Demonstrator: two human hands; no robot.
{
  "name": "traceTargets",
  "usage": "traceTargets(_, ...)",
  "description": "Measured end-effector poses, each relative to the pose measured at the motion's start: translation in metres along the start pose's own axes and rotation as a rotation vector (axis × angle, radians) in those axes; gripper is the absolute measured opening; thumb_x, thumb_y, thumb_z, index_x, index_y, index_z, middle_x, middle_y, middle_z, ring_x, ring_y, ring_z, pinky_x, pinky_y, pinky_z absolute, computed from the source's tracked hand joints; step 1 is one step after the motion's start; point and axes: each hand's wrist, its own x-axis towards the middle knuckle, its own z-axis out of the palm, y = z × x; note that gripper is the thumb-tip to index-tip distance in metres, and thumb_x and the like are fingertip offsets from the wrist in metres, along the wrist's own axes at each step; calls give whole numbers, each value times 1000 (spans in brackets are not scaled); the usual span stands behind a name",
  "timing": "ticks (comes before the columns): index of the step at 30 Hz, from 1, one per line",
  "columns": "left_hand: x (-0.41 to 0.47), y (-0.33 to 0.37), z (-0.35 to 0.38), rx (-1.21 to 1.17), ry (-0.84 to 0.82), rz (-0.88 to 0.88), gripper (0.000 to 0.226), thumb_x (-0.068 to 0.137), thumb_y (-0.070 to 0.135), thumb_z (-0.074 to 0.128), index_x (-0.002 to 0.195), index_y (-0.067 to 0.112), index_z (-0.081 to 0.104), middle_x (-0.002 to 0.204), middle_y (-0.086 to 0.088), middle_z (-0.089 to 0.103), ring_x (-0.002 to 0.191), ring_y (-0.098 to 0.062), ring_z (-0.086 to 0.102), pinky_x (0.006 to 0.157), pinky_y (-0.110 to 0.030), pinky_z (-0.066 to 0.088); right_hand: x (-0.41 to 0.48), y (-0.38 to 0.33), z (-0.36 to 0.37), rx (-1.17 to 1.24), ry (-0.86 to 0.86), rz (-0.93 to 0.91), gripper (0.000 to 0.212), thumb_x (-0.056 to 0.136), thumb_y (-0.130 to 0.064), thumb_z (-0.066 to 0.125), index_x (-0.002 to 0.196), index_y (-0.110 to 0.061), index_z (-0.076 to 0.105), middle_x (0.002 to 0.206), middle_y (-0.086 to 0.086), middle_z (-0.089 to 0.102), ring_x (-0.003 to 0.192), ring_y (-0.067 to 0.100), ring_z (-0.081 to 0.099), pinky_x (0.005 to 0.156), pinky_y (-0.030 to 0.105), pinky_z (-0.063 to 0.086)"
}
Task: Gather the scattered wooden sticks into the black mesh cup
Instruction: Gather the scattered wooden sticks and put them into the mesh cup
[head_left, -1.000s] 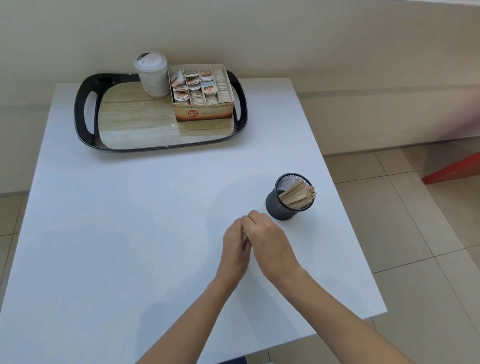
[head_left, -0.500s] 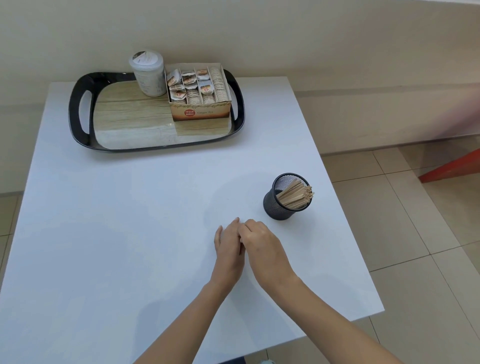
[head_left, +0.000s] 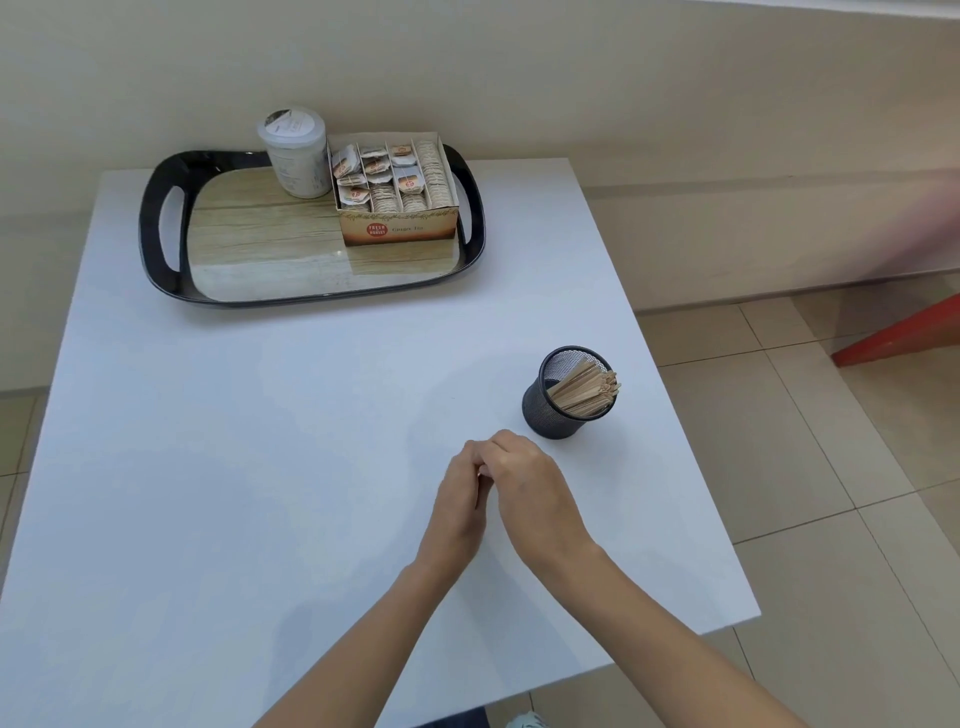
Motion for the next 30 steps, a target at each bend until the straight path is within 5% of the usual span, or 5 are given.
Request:
traceTargets(6, -3, 8, 3, -7, 47, -32, 62, 94, -11, 37, 65, 44, 39, 65, 24, 43, 63, 5, 36, 65, -9, 36, -3, -1, 0, -19, -7, -10, 24, 81, 9, 44, 88, -12, 55, 92, 3, 54, 87, 18, 52, 69, 33, 47)
traceTargets(10, -12, 11, -6, 204, 16, 8, 50, 91, -6, 34, 77, 42, 38, 65, 18, 49, 64, -3, 50, 117, -35, 22, -10, 2, 9, -48, 5, -69, 23, 85, 5, 49, 99, -11, 59, 96, 3, 55, 89, 19, 51, 66, 29, 44)
traceTargets(15, -21, 20, -10, 101, -28, -54, 65, 92, 1, 50, 129, 50, 29, 92, 14, 65, 85, 3, 65, 75, -9, 46, -10, 6, 13, -37, -18, -88, 27, 89, 2, 47, 110, -12, 57, 107, 1, 56, 100, 17, 52, 76, 28, 47)
traceTargets(25, -25, 41, -14, 128, 124, -4, 38, 89, -4, 55, 118, 21, 53, 120, 11, 60, 117, 1, 53, 99, -8, 36, 4, 48, -87, 281, 550, 130, 9, 79, 3, 70, 80, -5, 71, 78, 5, 69, 71, 18, 63, 67, 16, 47)
traceTargets(30, -29, 49, -10, 106, 157, -11, 35, 88, -7, 53, 112, 18, 55, 114, 9, 60, 110, -2, 56, 96, -21, 44, 32, 77, -96, 269, 469, 237, 11, 77, 7, 70, 81, -2, 74, 80, 10, 69, 71, 18, 62, 65, 13, 42)
